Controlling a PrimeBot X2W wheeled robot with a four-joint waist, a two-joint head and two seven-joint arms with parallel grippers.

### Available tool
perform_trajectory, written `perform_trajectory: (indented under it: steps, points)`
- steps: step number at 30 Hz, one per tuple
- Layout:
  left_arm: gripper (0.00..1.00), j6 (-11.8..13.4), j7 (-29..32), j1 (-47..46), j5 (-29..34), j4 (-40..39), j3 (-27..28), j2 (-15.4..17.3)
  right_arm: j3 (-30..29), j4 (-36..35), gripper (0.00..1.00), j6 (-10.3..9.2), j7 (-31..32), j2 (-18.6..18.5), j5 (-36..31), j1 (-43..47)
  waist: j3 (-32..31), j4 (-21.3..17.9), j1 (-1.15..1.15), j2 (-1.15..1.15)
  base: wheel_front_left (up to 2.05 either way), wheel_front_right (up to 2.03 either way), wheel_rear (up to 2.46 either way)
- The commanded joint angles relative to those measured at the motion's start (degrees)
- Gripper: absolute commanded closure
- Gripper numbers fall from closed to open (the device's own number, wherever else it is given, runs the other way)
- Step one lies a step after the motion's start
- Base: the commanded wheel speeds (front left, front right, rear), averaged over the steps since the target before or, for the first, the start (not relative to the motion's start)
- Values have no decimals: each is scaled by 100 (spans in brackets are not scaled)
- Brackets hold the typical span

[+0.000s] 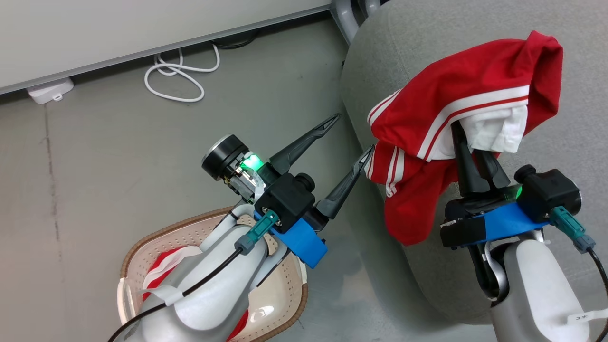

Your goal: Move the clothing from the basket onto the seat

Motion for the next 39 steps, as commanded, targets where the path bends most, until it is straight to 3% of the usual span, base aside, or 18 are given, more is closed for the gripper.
perform_trajectory:
  steps: [1, 9, 21, 30, 39]
  points:
    - [0, -7, -16, -20, -32, 9, -32, 32, -56, -45, 100, 3, -5, -8, -7, 68, 44, -133, 0, 0, 0, 0, 0]
    - [0, -7, -16, 22, -65, 34, -163, 66, -364, -148, 100, 3, -5, -7, -37, 303, 80, -377, 0, 0, 0, 0, 0]
    - [0, -7, -16, -8, -79, 32, -227, 55, -665, -351, 100, 3, -5, -7, -130, 457, 107, -372, 0, 0, 0, 0, 0]
    - [0, -7, -16, -134, 23, -31, -230, 98, -890, -553, 100, 3, -5, -7, -35, -74, 368, -358, 0, 0, 0, 0, 0]
    - [0, -7, -15, -595, 123, -21, -321, 270, -1551, -918, 100, 3, -5, -137, -309, -1429, 1234, -304, 0, 0, 0, 0, 0]
